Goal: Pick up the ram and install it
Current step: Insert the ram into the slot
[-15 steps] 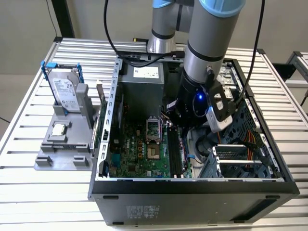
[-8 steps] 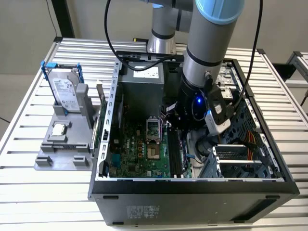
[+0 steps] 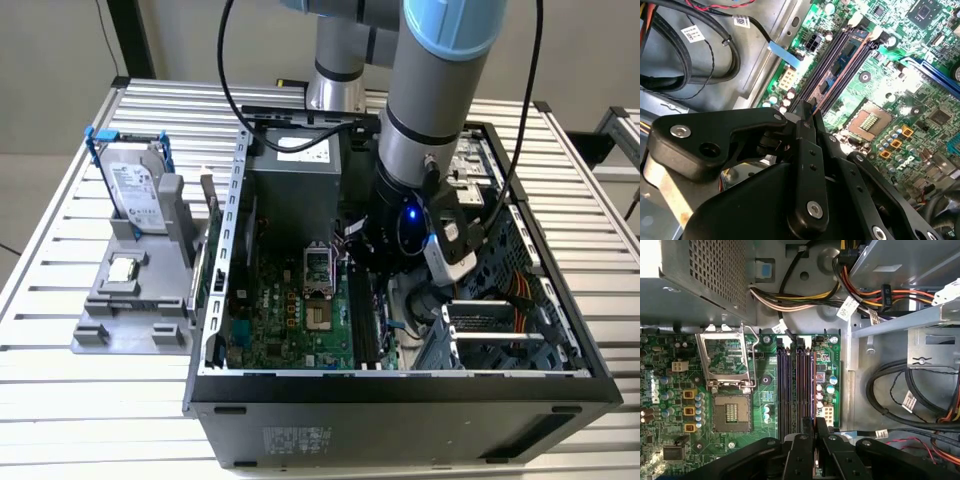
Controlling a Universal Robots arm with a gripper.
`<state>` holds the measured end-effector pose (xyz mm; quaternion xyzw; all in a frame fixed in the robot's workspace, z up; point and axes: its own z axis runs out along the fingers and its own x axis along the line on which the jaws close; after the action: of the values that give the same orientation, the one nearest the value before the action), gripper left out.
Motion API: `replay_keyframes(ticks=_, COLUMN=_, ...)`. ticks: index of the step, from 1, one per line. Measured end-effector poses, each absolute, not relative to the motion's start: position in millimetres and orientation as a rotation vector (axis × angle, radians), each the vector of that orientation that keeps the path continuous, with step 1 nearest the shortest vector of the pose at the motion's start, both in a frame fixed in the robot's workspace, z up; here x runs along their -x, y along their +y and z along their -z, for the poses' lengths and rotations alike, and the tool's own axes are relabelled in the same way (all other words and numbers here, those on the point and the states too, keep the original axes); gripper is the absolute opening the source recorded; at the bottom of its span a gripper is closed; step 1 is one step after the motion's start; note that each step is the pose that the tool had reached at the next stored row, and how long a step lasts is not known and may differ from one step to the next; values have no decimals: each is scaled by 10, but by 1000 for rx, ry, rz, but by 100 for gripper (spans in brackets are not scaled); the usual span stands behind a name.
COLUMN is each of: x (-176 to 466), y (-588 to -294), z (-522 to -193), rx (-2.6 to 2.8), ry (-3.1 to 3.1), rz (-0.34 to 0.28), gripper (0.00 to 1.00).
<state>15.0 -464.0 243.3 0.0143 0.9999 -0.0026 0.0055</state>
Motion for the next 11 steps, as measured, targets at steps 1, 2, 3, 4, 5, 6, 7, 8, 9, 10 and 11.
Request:
replay_keyframes(ticks=1, x=-150, y=-4640, z=-2423, rx=-45, ry=3130, rz=8, gripper=0)
replay_keyframes(ticks=2, x=-150, y=-4640, z=-2415, rx=-45, ry=3130, rz=8, gripper=0)
replay_keyframes(ticks=3, x=-149, y=-4640, z=-2409, rx=-45, ry=3130, rz=9, gripper=0)
replay_keyframes(ticks=4, x=-149, y=-4640, z=-2405, rx=-45, ry=3130, rz=9, gripper=0)
replay_keyframes(ticks=5, x=-149, y=-4640, z=-2400, rx=-45, ry=3130, rz=9, gripper=0)
replay_keyframes(ticks=6, x=-149, y=-4640, z=-2391, rx=-45, ry=3130, rz=9, gripper=0)
replay_keyframes(ticks=7, x=-150, y=-4640, z=-2382, rx=-45, ry=3130, rz=10, gripper=0)
replay_keyframes(ticks=8, x=-150, y=-4640, z=-2377, rx=-45, ry=3130, rz=10, gripper=0)
replay_keyframes(ticks=9, x=-150, y=-4640, z=-2373, rx=-45, ry=3130, rz=10, gripper=0)
replay_keyframes(ticks=10, x=-150, y=-4640, z=-2367, rx=-45, ry=3130, rz=10, gripper=0)
replay_keyframes(ticks=11, x=-150, y=-4640, z=-2356, rx=-45, ry=3130, rz=10, gripper=0)
